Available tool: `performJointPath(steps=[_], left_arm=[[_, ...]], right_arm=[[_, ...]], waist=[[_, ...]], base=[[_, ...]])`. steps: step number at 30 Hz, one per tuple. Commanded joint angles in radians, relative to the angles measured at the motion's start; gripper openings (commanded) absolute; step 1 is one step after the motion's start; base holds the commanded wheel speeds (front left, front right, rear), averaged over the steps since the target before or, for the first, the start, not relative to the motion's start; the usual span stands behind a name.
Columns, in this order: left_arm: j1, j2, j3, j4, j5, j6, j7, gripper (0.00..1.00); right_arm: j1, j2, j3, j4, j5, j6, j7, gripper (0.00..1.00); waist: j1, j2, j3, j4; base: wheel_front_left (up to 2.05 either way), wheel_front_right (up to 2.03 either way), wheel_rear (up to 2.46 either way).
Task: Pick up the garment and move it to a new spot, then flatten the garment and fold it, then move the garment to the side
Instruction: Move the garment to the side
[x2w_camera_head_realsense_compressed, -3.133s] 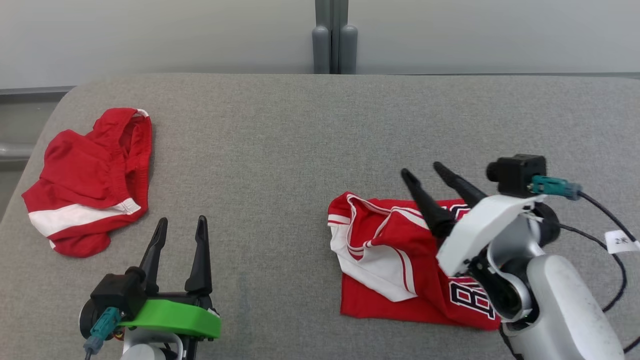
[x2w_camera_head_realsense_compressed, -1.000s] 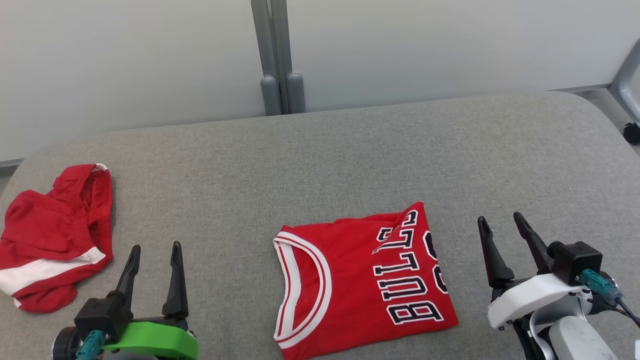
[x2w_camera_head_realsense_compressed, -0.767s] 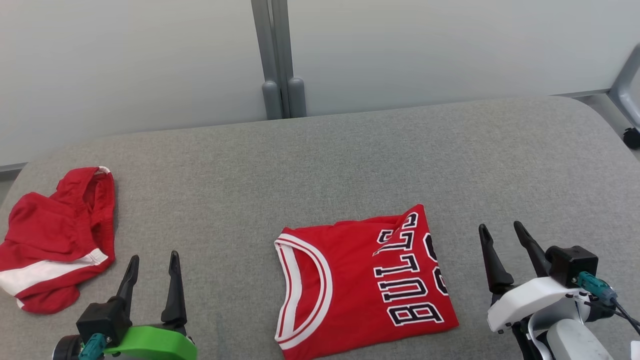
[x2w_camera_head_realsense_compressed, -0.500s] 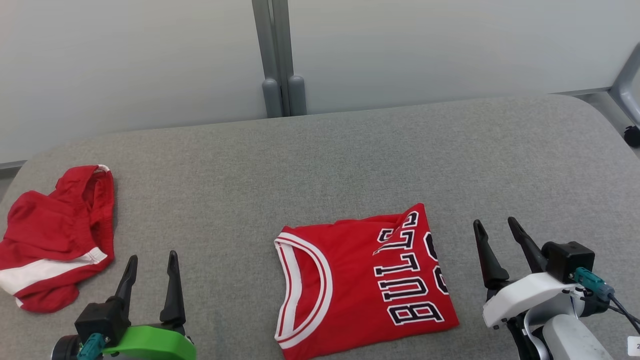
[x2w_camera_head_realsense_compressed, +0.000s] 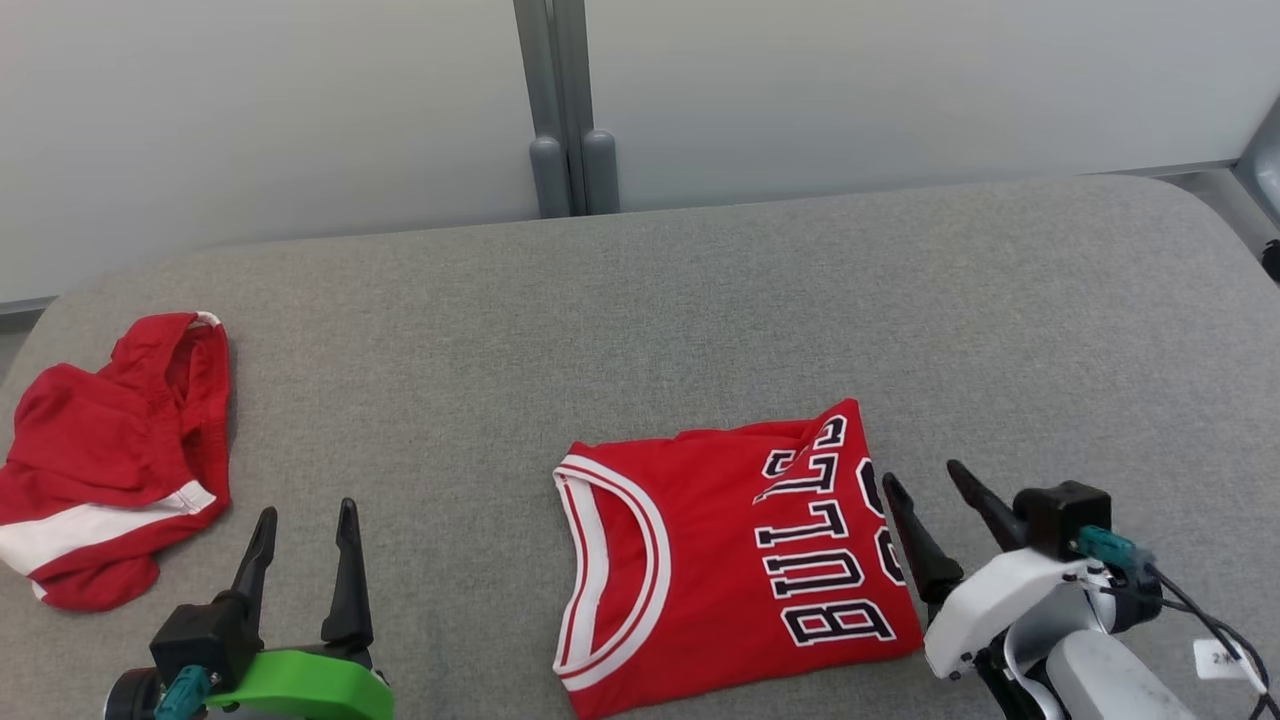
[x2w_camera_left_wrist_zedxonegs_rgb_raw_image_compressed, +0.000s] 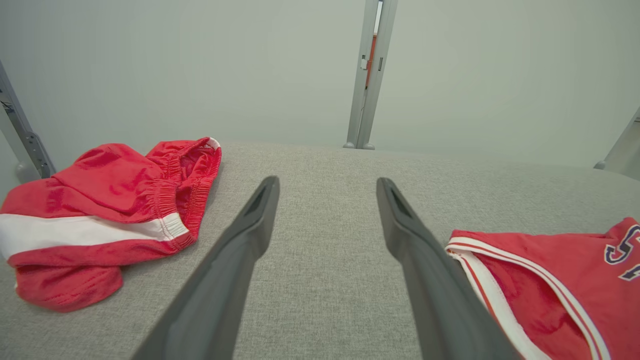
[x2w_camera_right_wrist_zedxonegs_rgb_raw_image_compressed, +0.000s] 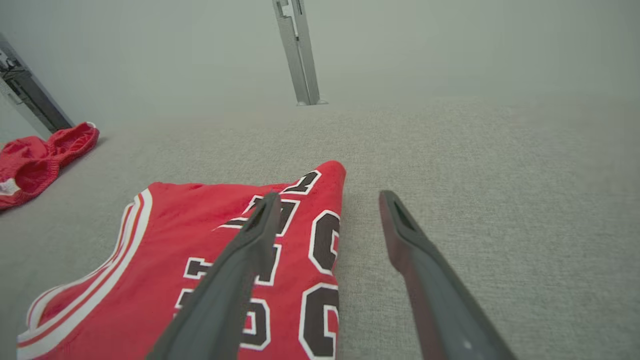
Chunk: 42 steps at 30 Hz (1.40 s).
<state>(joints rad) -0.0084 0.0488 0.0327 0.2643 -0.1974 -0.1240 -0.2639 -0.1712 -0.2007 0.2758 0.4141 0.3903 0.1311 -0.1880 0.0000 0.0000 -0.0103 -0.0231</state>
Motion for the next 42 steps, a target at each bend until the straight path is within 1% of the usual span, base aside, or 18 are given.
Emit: performJointPath(steps=[1,6,10,13,18,22,26,27,28,29,32,35,39,42], left_arm=[[0.004,0.004,0.001,-0.002,-0.005,-0.003,0.0,1.0],[-0.006,0.004,-0.017,-0.002,-0.009,-0.004,0.0,1.0],[-0.018,0.004,-0.037,-0.003,-0.022,-0.004,0.0,1.0],[-0.029,0.004,-0.054,-0.005,-0.027,-0.002,0.0,1.0],[-0.036,0.004,-0.068,-0.006,-0.027,0.0,0.0,1.0],[-0.047,0.004,-0.081,-0.009,-0.029,0.001,0.0,1.0],[-0.054,0.004,-0.084,-0.012,-0.031,0.002,0.0,1.0],[-0.055,0.004,-0.085,-0.013,-0.032,0.003,0.0,1.0],[-0.056,0.004,-0.085,-0.015,-0.034,0.004,0.0,1.0],[-0.058,0.004,-0.086,-0.016,-0.035,0.006,0.0,1.0],[-0.065,0.004,-0.089,-0.021,-0.038,0.007,0.0,1.0],[-0.078,0.004,-0.095,-0.03,-0.037,0.008,0.0,1.0],[-0.1,0.004,-0.099,-0.056,-0.031,0.008,0.0,1.0],[-0.124,0.004,-0.102,-0.078,-0.023,0.006,0.0,1.0]], right_arm=[[-0.022,-0.012,0.011,0.009,0.024,-0.001,0.045,1.0],[-0.073,-0.009,0.026,0.051,0.093,-0.001,0.256,1.0],[-0.11,-0.006,0.02,0.088,0.097,-0.001,0.36,1.0],[-0.124,-0.006,0.021,0.118,0.086,-0.001,0.401,1.0],[-0.138,0.007,0.007,0.166,0.076,-0.001,0.439,1.0],[-0.143,0.002,-0.03,0.233,0.015,-0.002,0.48,1.0],[-0.139,-0.001,-0.081,0.273,-0.052,-0.003,0.512,1.0],[-0.138,-0.002,-0.087,0.277,-0.066,-0.003,0.519,0.92],[-0.138,-0.002,-0.093,0.276,-0.077,-0.004,0.525,0.4],[-0.139,-0.001,-0.094,0.272,-0.084,-0.005,0.53,0.0],[-0.157,-0.013,-0.085,0.244,-0.119,-0.005,0.536,0.0],[-0.202,-0.041,-0.061,0.203,-0.152,-0.005,0.542,0.0],[-0.28,-0.094,-0.002,0.148,-0.182,-0.002,0.567,0.0],[-0.349,-0.127,0.049,0.119,-0.175,-0.002,0.588,0.0]], waist=[[0.0,0.0,0.003,0.002],[0.0,0.0,0.016,0.024],[0.0,0.0,0.033,0.058],[0.0,0.0,0.05,0.087],[0.0,0.0,0.072,0.125],[0.0,0.0,0.09,0.149],[0.0,0.0,0.105,0.158],[0.0,0.0,0.109,0.158],[0.0,0.0,0.113,0.158],[0.0,0.0,0.118,0.157],[0.0,0.0,0.135,0.149],[0.0,0.0,0.158,0.133],[0.0,0.0,0.2,0.099],[0.0,0.0,0.238,0.061]], base=[[0.0,0.0,0.0],[0.0,0.0,0.0],[0.0,0.0,0.0],[0.0,0.0,0.0],[0.0,0.0,0.0],[0.0,0.0,0.0],[0.0,0.0,0.0],[0.0,0.0,0.0],[0.0,0.0,0.0],[0.0,0.0,0.0],[0.0,0.0,0.0],[0.0,0.0,0.0],[0.0,0.0,0.0],[0.0,0.0,0.0]])
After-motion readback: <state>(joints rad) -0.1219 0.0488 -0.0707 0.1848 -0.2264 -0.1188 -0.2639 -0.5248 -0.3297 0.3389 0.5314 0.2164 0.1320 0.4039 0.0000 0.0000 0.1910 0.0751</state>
